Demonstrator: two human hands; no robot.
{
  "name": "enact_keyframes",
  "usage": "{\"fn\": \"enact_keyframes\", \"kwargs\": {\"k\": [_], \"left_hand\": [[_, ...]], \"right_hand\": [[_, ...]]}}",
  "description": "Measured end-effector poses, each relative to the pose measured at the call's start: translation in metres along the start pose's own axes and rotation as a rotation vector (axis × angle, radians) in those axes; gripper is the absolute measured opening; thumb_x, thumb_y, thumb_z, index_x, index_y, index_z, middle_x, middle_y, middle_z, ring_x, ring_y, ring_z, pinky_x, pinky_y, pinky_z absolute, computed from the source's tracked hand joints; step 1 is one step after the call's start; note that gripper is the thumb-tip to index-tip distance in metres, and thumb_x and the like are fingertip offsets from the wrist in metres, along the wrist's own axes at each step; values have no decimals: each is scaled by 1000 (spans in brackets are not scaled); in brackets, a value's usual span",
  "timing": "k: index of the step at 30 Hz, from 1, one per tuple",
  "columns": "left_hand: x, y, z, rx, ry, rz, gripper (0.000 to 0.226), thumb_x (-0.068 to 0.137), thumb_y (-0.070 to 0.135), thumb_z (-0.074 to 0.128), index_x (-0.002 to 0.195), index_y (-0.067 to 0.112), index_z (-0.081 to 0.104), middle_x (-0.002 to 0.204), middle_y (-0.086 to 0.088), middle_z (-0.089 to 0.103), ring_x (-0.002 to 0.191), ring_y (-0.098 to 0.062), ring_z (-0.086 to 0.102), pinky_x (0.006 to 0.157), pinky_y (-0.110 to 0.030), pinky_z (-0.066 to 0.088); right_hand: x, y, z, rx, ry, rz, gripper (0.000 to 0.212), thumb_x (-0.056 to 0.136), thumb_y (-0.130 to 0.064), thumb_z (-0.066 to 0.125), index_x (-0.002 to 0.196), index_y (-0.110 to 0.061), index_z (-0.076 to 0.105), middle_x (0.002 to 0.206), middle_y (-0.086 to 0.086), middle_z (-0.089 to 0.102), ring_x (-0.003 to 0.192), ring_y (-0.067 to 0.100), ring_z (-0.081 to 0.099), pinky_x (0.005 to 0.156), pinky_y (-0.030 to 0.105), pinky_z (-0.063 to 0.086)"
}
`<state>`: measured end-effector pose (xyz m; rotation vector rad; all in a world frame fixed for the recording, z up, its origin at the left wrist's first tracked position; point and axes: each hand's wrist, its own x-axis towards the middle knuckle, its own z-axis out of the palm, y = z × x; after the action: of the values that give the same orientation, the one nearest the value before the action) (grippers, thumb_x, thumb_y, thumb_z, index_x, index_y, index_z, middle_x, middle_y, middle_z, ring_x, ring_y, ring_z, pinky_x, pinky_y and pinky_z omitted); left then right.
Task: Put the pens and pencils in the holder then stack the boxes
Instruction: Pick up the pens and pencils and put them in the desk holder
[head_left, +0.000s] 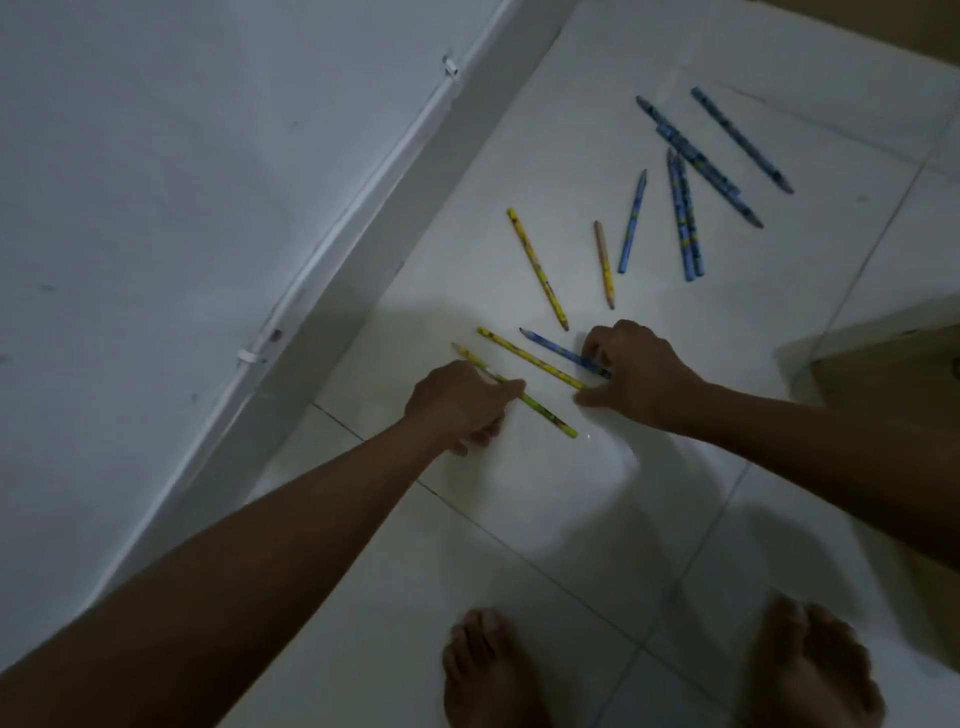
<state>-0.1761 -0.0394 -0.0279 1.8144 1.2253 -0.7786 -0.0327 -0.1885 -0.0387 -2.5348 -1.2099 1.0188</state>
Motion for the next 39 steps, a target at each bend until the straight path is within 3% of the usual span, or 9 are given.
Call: {"fn": "enact_keyframes", "kwargs": {"k": [6,9,14,17,22,25,31,36,39], "left_hand": [[22,12,-3,-188,12,25,38,87,44,71,83,6,75,76,-6,76,59,-18,71,52,-32,60],[20,20,-2,-215,7,34,33,91,35,69,78,5,70,69,-7,71,50,-16,66,49,-31,59],[16,38,-2,-242,75,76,48,92,48,60,84,2,72,75,-14,74,65,-29,74,60,-43,63],[22,40,-5,-145,117,128,55,88,55,65,83,1,72,71,-12,75,65,-29,75,57,-43,63],[24,54,-9,27,213,216,52,73,55,81,77,5,67,67,-9,73,54,-21,72,47,-35,60],[27,57,-6,113,243,229,49,70,53,83,72,8,67,62,-7,71,53,-20,71,48,-36,61],[41,48,-7,124,328,227,39,78,44,78,79,6,72,67,-6,73,50,-21,71,54,-37,62],[48,35,-12,145,408,259,34,77,39,74,79,6,71,76,-9,72,71,-28,72,71,-37,61],[47,30,-11,198,479,328,32,83,33,66,65,7,60,61,-5,56,78,-34,66,63,-30,47]], "right_hand": [[9,2,1,8,28,27,44,70,-38,83,100,-9,70,99,10,68,91,25,63,70,24,42],[15,-16,-1,56,112,78,37,71,-34,82,95,-7,76,96,12,72,91,27,67,76,25,51],[15,-37,-1,283,135,49,19,78,-7,73,96,-3,77,98,16,74,93,30,70,88,35,55],[15,-28,-8,300,181,48,21,79,-1,70,99,-3,76,102,16,74,98,30,69,92,38,54],[27,1,-35,272,311,155,24,76,-10,78,99,-4,75,108,15,70,104,28,65,94,36,52],[37,11,-44,237,336,175,27,75,-14,78,101,-4,75,105,13,71,100,25,66,85,29,52],[63,16,-49,151,434,196,32,73,-18,77,99,-1,71,104,17,69,94,29,67,82,32,54],[75,14,-51,158,410,304,66,79,-43,73,120,3,49,125,24,49,117,35,50,95,40,44],[81,12,-52,176,425,292,64,80,-44,72,117,4,51,120,24,55,115,35,52,94,41,44]]}}
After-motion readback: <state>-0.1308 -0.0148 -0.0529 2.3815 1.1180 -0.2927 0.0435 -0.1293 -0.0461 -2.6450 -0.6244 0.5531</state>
